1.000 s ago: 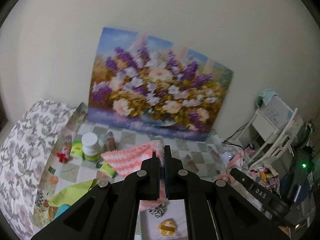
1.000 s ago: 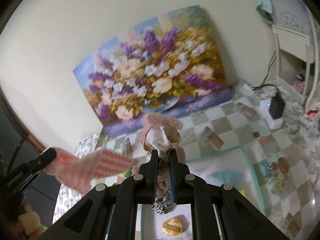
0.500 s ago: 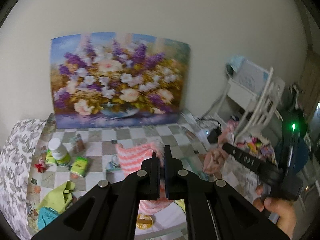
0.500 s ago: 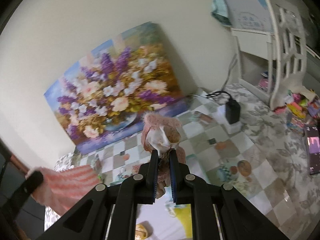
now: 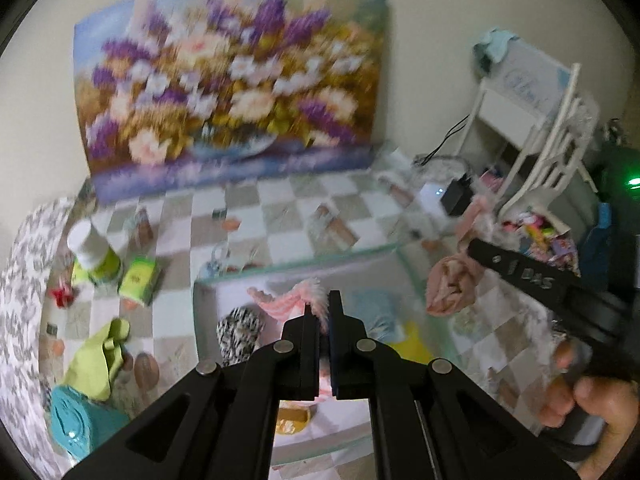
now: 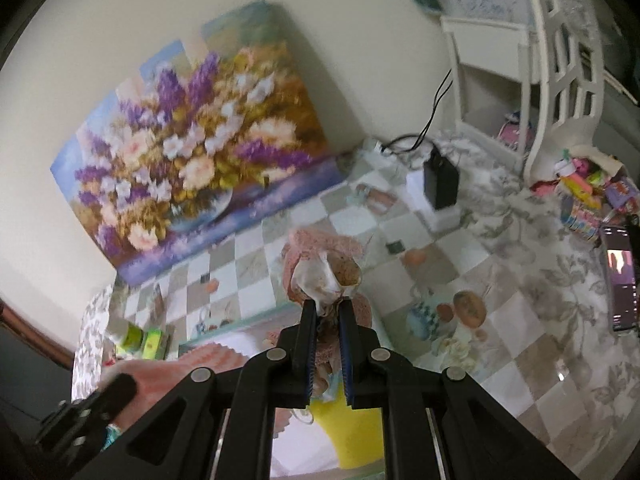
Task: Organize soft objects
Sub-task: 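Lift the pink floral cloth with the right tool while the left tool carries the zigzag towel over the tray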
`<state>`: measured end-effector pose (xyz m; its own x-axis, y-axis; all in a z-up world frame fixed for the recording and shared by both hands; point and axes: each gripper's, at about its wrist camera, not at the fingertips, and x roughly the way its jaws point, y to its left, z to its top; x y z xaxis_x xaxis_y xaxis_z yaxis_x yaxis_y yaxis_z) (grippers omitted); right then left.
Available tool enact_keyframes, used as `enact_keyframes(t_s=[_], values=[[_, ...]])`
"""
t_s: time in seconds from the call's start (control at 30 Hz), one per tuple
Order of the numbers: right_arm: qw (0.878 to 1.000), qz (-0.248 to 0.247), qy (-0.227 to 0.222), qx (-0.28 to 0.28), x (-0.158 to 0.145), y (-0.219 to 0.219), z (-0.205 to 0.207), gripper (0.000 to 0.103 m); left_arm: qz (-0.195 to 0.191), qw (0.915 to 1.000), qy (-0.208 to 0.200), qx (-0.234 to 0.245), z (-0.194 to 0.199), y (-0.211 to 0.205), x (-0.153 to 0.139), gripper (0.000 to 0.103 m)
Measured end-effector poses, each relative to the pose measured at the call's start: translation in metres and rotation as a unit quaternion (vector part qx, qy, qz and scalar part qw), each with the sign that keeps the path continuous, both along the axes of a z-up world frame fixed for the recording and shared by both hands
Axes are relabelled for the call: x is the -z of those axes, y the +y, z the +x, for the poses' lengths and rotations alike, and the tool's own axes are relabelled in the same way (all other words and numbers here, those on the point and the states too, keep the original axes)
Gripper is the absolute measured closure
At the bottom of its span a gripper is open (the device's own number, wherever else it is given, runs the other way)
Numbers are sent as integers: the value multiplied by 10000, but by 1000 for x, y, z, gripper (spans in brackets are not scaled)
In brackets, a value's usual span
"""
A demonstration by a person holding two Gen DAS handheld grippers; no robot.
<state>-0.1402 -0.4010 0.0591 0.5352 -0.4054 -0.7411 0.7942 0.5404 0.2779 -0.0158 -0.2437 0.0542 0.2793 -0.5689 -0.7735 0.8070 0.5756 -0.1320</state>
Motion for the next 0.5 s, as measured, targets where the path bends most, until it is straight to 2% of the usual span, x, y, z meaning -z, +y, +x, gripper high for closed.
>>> enact_keyframes(t_s=[0.27, 0.5], values=[[9973, 136, 450, -570, 26, 18, 37, 90, 672, 9958, 449, -431, 25, 2, 48, 100], [9903, 187, 894, -1049, 50, 38, 67, 90, 1275, 9840, 983, -761, 41, 9, 92, 100]])
